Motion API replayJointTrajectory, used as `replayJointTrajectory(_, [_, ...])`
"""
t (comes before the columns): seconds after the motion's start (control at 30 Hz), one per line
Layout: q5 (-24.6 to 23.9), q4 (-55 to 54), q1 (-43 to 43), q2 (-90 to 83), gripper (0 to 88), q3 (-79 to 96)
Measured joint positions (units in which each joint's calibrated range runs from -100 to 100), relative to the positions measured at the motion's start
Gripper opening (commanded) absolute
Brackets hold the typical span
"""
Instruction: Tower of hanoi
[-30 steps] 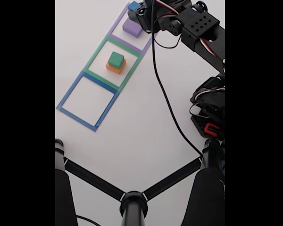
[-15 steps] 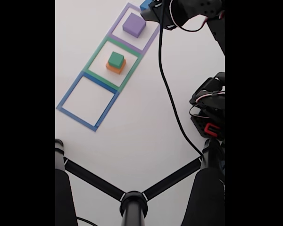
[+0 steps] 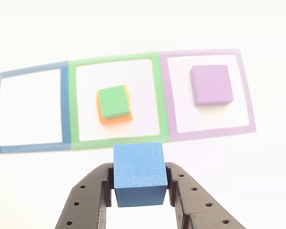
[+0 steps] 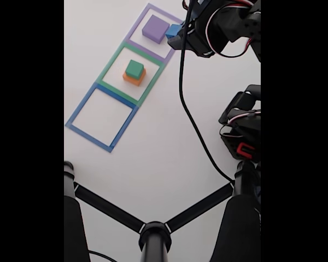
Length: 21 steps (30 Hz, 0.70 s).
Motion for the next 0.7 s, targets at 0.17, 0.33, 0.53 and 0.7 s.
replayJointTrajectory(0.17, [0.4,-15.7,-2.3,-3.3,2.3,17.8])
replayJointTrajectory(0.33, [0.4,-39.6,-3.4,-4.1,2.3,39.4])
replayJointTrajectory(0.53, [0.4,-67.8,-4.5,-3.3,2.3,58.1])
replayJointTrajectory(0.7, [0.4,-85.0,-5.8,1.4,2.3,66.3])
